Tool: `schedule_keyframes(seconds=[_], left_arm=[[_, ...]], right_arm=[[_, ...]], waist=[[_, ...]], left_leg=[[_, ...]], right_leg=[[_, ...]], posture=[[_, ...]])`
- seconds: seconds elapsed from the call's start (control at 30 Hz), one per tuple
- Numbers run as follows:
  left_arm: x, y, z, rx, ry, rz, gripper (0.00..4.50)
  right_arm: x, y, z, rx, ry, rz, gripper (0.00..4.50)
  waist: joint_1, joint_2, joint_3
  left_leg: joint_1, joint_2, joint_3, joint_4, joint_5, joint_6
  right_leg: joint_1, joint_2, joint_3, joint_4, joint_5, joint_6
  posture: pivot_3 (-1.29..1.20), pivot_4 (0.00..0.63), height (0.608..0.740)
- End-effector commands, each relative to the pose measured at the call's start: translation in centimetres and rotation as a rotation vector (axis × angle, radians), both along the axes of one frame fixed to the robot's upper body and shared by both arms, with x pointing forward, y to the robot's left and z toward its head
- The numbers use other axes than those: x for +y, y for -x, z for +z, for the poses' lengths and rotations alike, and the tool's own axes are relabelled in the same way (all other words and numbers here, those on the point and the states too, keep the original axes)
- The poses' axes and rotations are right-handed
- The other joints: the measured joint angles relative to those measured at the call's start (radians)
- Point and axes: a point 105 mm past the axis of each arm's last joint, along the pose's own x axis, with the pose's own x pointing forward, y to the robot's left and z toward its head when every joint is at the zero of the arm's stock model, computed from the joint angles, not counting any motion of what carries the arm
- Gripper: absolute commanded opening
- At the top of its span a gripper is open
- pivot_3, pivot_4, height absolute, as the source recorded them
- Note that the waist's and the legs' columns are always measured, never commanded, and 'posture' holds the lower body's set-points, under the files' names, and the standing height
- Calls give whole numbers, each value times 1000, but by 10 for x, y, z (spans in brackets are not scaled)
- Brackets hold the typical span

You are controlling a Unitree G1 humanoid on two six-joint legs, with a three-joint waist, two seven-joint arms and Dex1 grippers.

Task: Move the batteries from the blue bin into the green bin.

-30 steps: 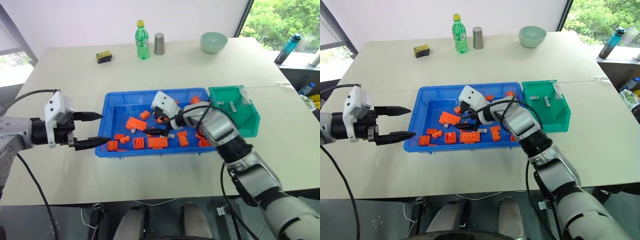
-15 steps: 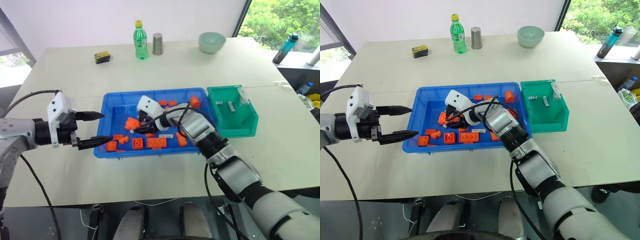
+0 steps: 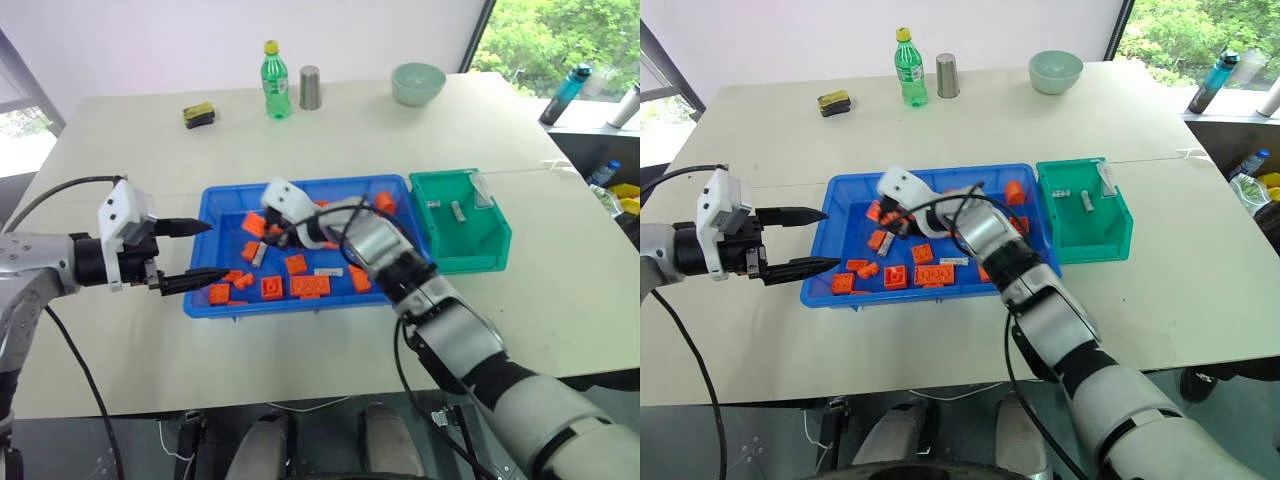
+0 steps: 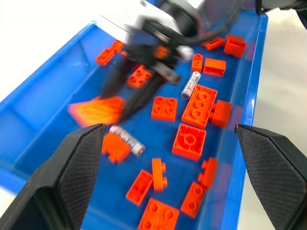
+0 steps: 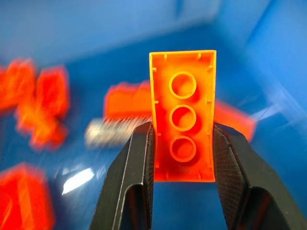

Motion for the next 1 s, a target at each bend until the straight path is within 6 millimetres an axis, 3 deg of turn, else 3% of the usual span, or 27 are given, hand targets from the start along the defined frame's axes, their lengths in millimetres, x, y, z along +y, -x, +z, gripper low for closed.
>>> schedule_keyframes(seconds=[0.03, 0.2, 0.37, 0.43, 0.67, 1.0], left_arm=[[-2, -2, 8, -46, -4, -1, 4500], [-3, -2, 8, -53, 3, 4, 4500], [-2, -1, 8, -56, 7, 15, 4500], [-1, -1, 8, -53, 9, 21, 4500], [2, -4, 6, -41, 14, 34, 4500], [1, -6, 12, -50, 9, 31, 4500]], right_arm=[[15, -5, 10, -38, -47, -21, 1613], [22, -10, 16, -94, -47, -32, 4026], [13, -4, 21, -25, -75, 29, 4026], [7, 8, 18, 28, -84, 74, 4026], [-2, 37, -4, 129, -66, 87, 4026], [-2, 25, -30, 163, -48, -3, 4026]], waist=[[-8, 0, 0], [-19, 0, 0], [-25, 0, 0], [-24, 0, 0], [-21, 0, 0], [-20, 0, 0]], left_leg=[[0, 0, -1, 0, 0, 0], [0, -3, -9, 0, 0, -1], [0, -3, -10, 0, 0, -1], [0, -3, -10, 0, 0, -1], [0, -3, -11, 0, 0, -1], [0, -3, -11, 1, 0, -1]], right_leg=[[0, 0, 0, 2, 0, 0], [0, 0, 0, 10, 0, 0], [0, 0, 0, 11, 0, 0], [0, 0, 0, 11, 0, 0], [0, 0, 0, 12, 0, 0], [1, 0, 0, 11, 0, 0]], posture=[[0, 150, 727], [0, 150, 727], [0, 150, 727], [0, 150, 727], [0, 150, 727], [0, 150, 727]])
